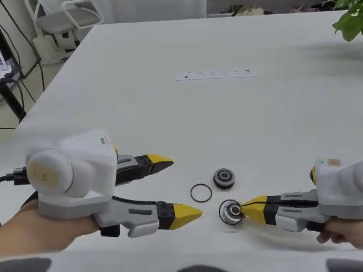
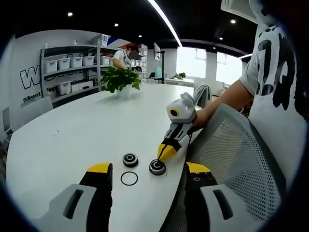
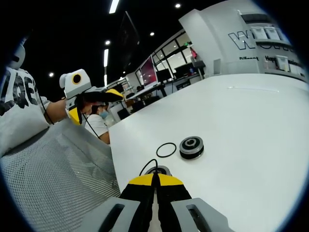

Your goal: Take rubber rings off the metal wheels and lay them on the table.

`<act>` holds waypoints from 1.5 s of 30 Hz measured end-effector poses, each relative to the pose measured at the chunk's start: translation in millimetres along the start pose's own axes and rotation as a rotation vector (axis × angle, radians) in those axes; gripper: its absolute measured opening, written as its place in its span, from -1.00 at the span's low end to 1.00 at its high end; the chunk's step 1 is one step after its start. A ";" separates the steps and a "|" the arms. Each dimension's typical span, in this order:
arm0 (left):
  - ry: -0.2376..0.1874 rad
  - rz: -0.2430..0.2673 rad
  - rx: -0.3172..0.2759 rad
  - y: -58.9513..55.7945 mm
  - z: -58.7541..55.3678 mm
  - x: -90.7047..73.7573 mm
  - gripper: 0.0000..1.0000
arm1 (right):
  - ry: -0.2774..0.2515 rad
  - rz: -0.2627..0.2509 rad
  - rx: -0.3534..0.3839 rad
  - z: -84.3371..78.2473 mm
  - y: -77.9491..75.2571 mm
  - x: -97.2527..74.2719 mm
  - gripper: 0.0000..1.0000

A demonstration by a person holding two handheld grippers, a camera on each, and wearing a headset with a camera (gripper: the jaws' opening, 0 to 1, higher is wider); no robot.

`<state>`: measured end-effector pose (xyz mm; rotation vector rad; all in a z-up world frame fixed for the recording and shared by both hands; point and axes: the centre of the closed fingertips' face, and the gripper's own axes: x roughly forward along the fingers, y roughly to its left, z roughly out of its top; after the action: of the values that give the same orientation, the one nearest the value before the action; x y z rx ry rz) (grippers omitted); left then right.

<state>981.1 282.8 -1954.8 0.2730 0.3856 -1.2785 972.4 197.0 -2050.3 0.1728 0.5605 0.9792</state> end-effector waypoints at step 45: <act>-0.010 0.090 -0.040 14.8 -7.8 -31.2 0.26 | 0.090 0.114 -0.148 37.4 8.1 27.2 -1.00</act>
<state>986.9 317.1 -1948.8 0.2469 0.3858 -1.1822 997.6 228.0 -2025.7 0.0287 0.5622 1.1395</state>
